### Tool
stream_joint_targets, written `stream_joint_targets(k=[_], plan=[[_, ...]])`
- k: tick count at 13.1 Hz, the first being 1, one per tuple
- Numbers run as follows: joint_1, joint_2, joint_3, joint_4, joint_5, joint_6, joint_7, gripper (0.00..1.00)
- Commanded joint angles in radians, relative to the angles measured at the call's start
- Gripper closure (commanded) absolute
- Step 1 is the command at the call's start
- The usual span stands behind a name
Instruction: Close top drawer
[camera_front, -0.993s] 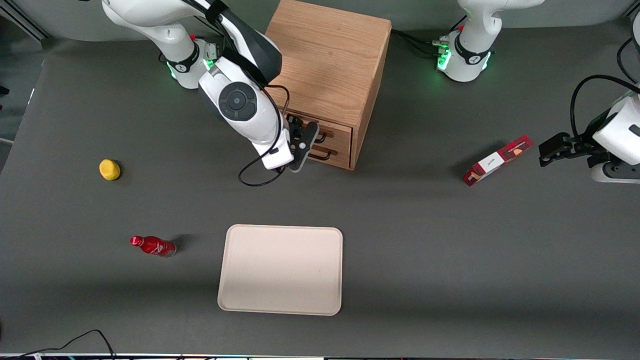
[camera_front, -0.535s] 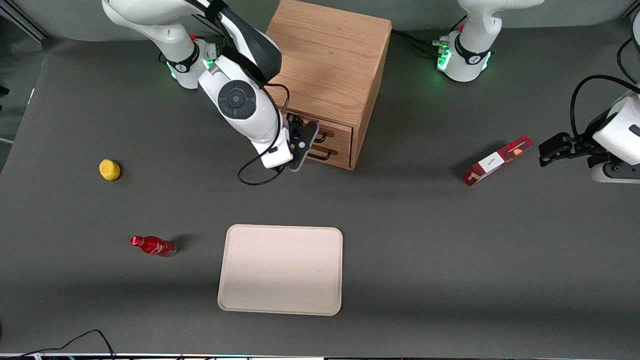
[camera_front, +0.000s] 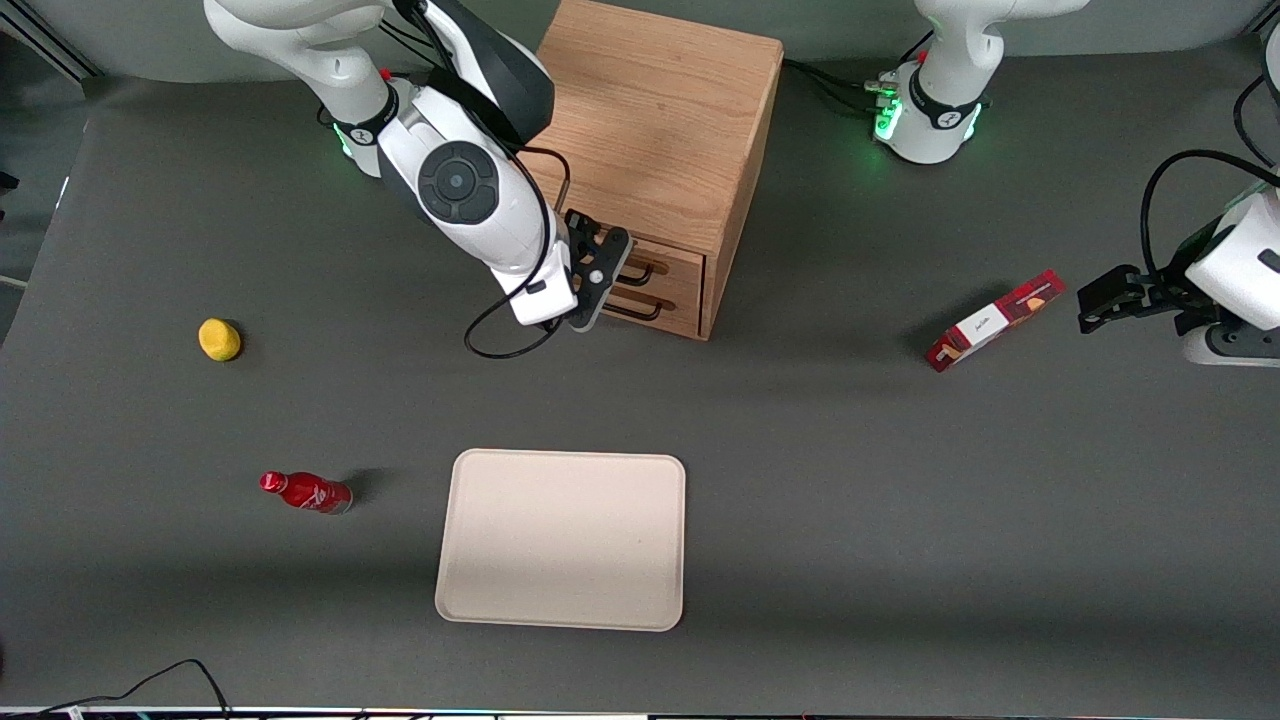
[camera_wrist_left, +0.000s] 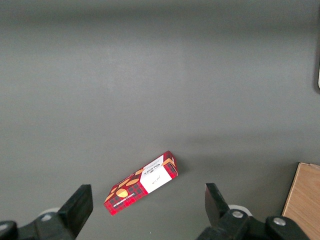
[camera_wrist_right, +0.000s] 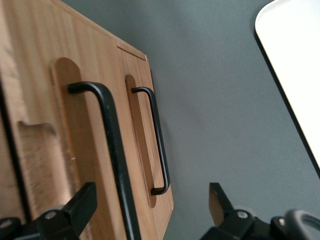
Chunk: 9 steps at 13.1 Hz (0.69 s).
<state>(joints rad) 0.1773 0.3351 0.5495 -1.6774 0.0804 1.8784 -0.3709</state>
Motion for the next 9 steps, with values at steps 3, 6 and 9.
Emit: stream_joint_targets(k=[3,6,9], plan=[[-0.005,-0.024,-0.043,0.090,0.077,-0.079,0.009,0.00],[-0.009,-0.057,-0.121,0.128,0.143,-0.104,0.024,0.00],[-0.041,-0.135,-0.189,0.119,0.165,-0.117,0.194,0.00]])
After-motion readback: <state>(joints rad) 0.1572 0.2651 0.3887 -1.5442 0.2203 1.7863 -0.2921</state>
